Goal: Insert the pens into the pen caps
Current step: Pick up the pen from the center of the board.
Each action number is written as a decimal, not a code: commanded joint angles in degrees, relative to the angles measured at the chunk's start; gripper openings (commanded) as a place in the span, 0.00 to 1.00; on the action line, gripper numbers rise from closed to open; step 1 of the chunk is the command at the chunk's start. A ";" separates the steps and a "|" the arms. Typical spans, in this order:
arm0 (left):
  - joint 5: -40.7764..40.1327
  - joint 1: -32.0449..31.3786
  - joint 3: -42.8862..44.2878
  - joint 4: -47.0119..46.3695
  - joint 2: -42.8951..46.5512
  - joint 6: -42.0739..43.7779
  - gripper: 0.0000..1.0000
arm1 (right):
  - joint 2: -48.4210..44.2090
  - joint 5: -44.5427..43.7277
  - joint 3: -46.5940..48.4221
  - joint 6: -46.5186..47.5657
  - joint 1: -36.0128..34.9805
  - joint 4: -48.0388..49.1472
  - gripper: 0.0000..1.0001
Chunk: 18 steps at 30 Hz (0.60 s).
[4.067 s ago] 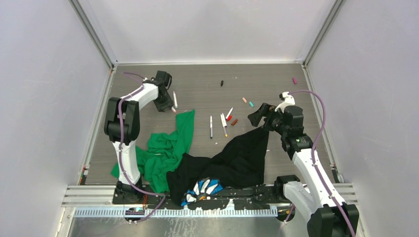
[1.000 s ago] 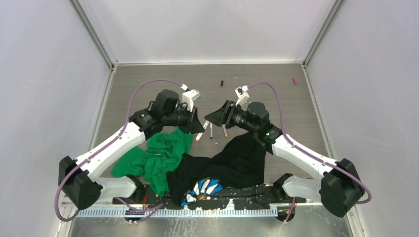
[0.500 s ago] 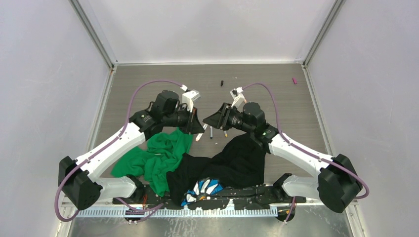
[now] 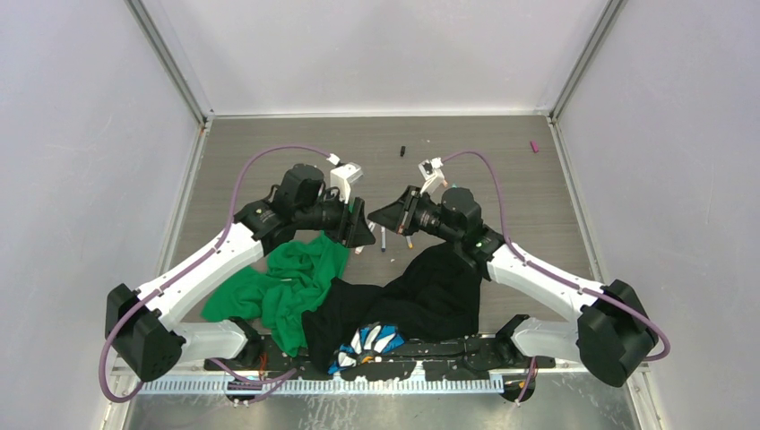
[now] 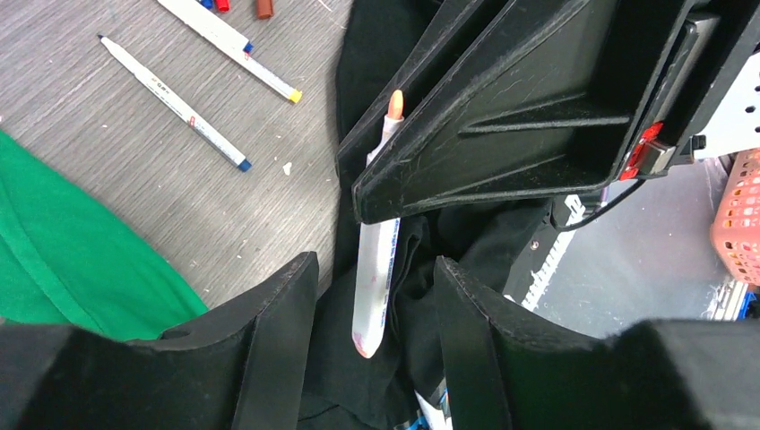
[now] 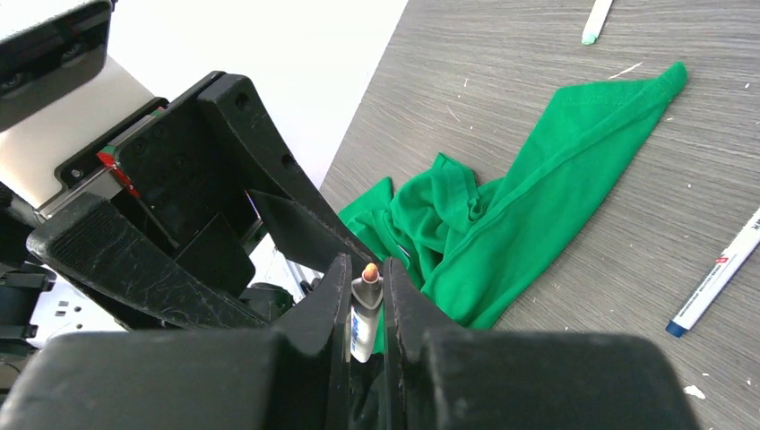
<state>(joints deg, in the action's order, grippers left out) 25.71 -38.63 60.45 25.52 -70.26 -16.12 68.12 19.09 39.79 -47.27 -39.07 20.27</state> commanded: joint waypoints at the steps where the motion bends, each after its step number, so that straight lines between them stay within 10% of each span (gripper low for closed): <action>1: 0.41 -0.08 0.90 -2.18 0.36 -0.14 0.53 | -3.05 -2.63 -1.21 -2.68 -0.31 7.42 0.00; 18: -1.00 -0.08 0.12 -3.46 1.11 -1.68 0.28 | -2.54 -1.45 -3.44 -6.80 -0.36 13.46 0.00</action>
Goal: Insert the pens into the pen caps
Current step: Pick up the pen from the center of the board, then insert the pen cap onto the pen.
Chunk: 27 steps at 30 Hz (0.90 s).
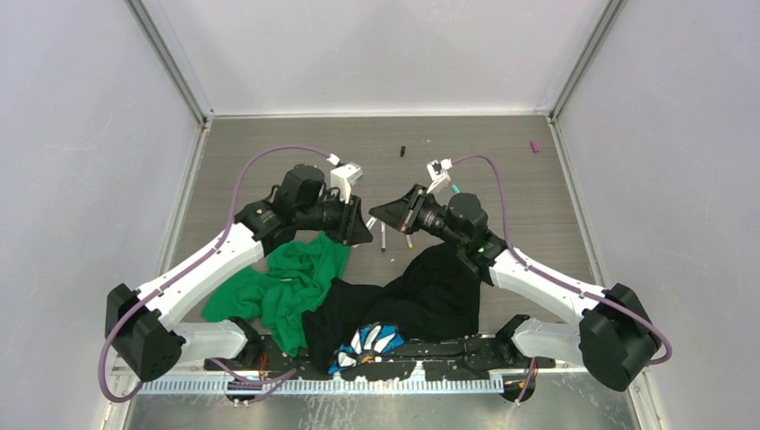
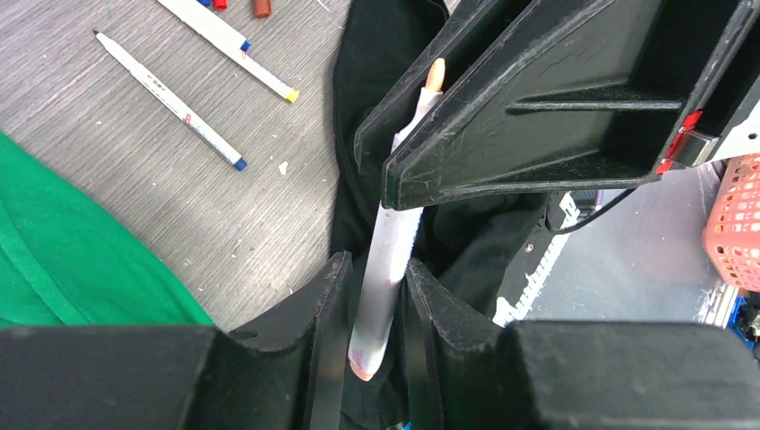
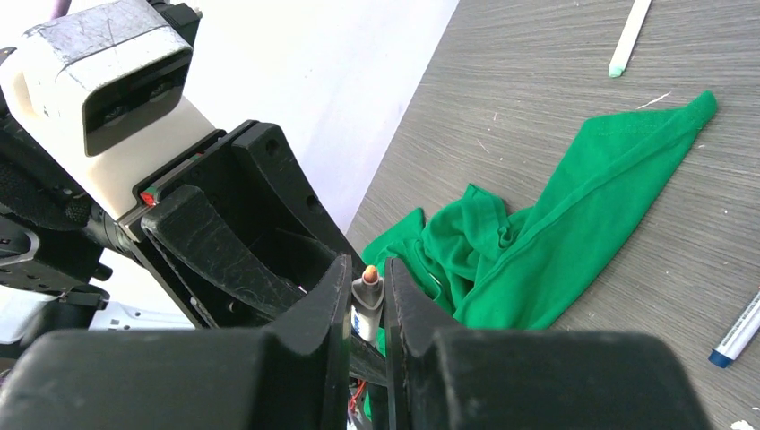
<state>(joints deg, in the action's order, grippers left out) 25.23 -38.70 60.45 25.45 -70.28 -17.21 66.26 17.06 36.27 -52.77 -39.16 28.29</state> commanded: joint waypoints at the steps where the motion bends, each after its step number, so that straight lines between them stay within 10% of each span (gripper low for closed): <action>1: -0.10 -0.06 0.05 -3.66 1.19 -0.79 0.28 | -0.65 0.60 0.02 -1.40 -0.22 5.62 0.00; 10: -0.20 -0.06 -0.20 -4.20 1.69 -1.21 0.01 | -0.73 1.38 -0.37 -0.53 -0.30 5.34 0.00; 19: -19.50 1.94 1.71 2.12 5.40 2.69 0.00 | -5.22 -13.93 13.56 20.35 0.03 -29.58 0.65; 27: -19.38 11.75 1.48 2.23 11.48 2.25 0.00 | 4.71 -12.98 24.82 29.46 12.93 -49.64 0.66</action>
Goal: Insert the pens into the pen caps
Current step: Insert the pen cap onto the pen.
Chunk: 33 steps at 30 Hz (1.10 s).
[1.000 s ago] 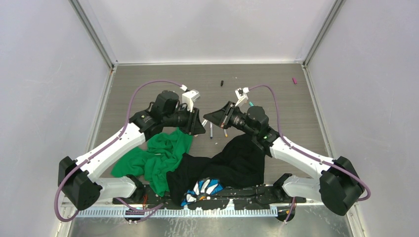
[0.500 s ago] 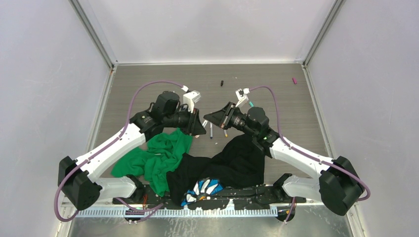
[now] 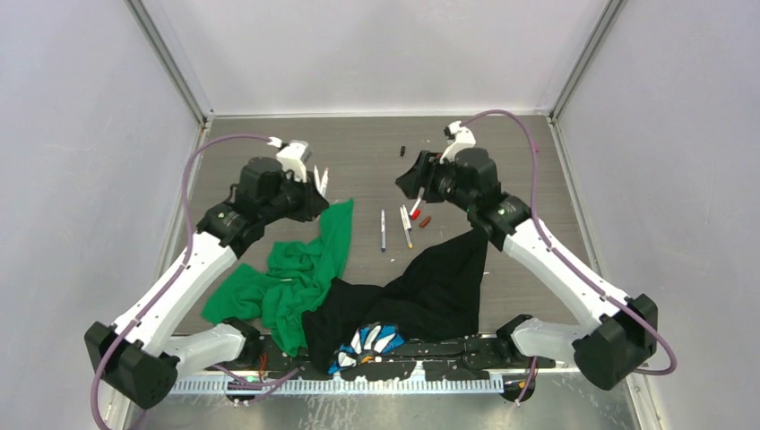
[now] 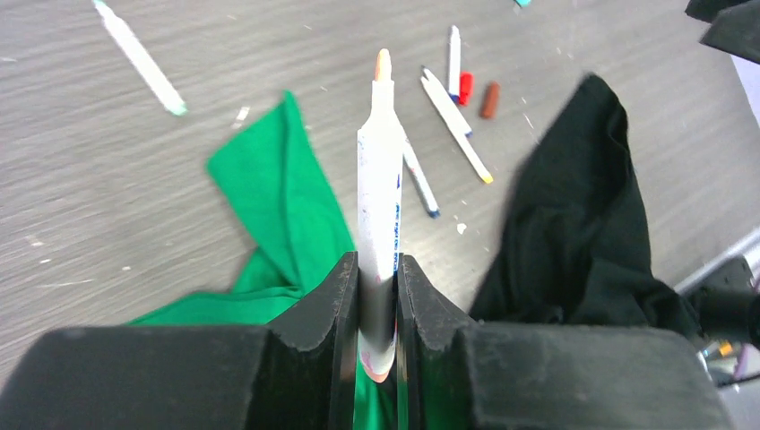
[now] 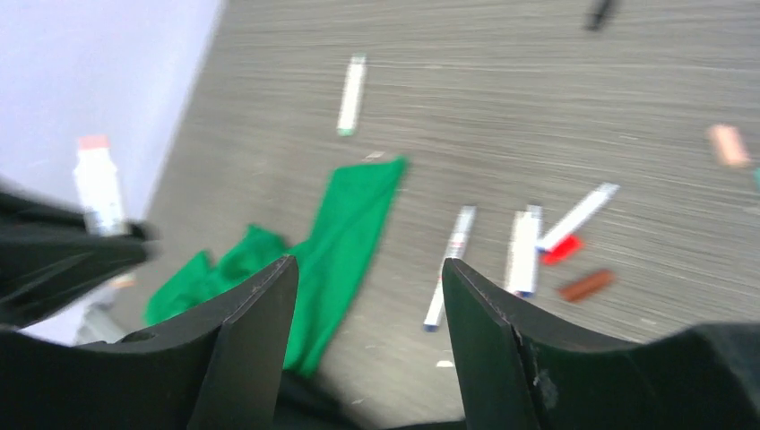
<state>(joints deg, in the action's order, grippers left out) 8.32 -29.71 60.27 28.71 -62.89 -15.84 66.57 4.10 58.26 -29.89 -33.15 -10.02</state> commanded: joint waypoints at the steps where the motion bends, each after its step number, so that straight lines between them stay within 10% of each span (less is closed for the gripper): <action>1: -3.38 2.89 1.25 -1.24 4.81 1.56 0.00 | 5.76 1.34 3.08 7.46 8.86 -11.58 0.66; 20: 1.80 2.84 -1.36 -3.15 7.16 3.71 0.00 | 45.23 -3.44 32.15 30.25 19.87 -25.07 0.48; 33: 1.43 2.88 -1.55 -3.31 7.25 4.13 0.00 | 55.29 0.50 41.96 35.82 20.50 -26.72 0.46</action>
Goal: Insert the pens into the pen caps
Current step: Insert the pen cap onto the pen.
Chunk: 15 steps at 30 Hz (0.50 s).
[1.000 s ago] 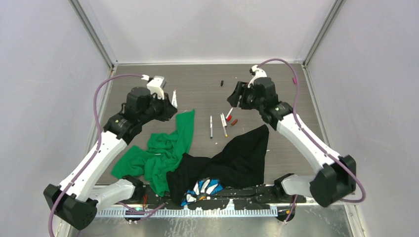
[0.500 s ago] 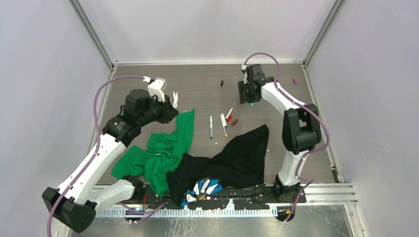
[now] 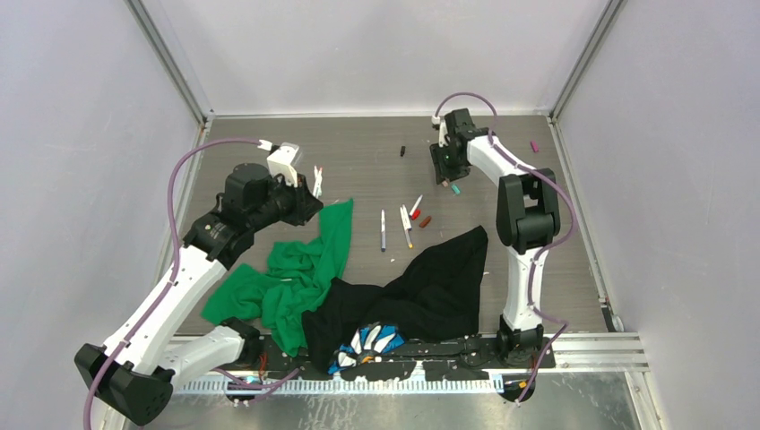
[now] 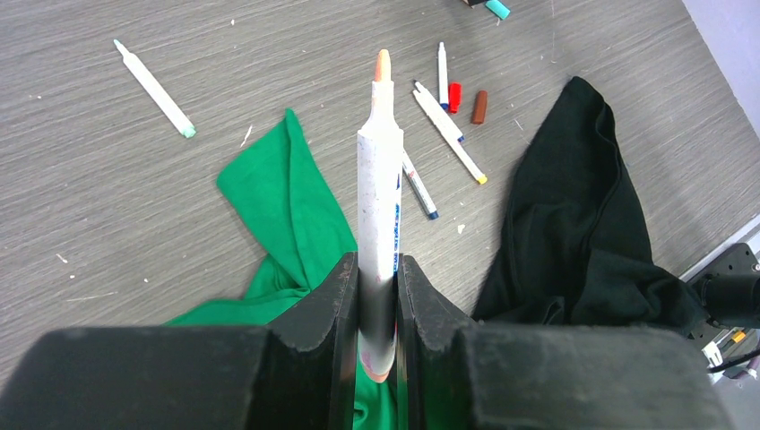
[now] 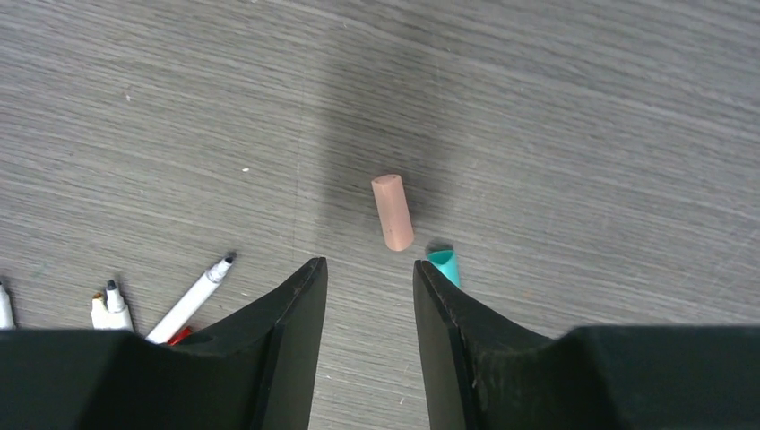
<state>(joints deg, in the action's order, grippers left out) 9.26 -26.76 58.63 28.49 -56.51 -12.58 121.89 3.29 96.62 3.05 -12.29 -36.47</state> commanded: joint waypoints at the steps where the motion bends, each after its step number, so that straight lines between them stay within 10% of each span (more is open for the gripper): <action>1: 0.18 -0.05 0.04 -3.05 0.86 1.07 0.00 | 0.21 0.94 3.81 3.19 -0.34 -0.27 0.45; 15: 0.15 -0.06 -0.18 -3.08 0.91 1.30 0.00 | 3.84 -2.01 6.10 5.37 -0.85 -0.19 0.36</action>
<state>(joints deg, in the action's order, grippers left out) 9.21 -26.79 58.57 28.51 -56.51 -12.34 125.69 2.52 99.81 7.40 -12.75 -36.84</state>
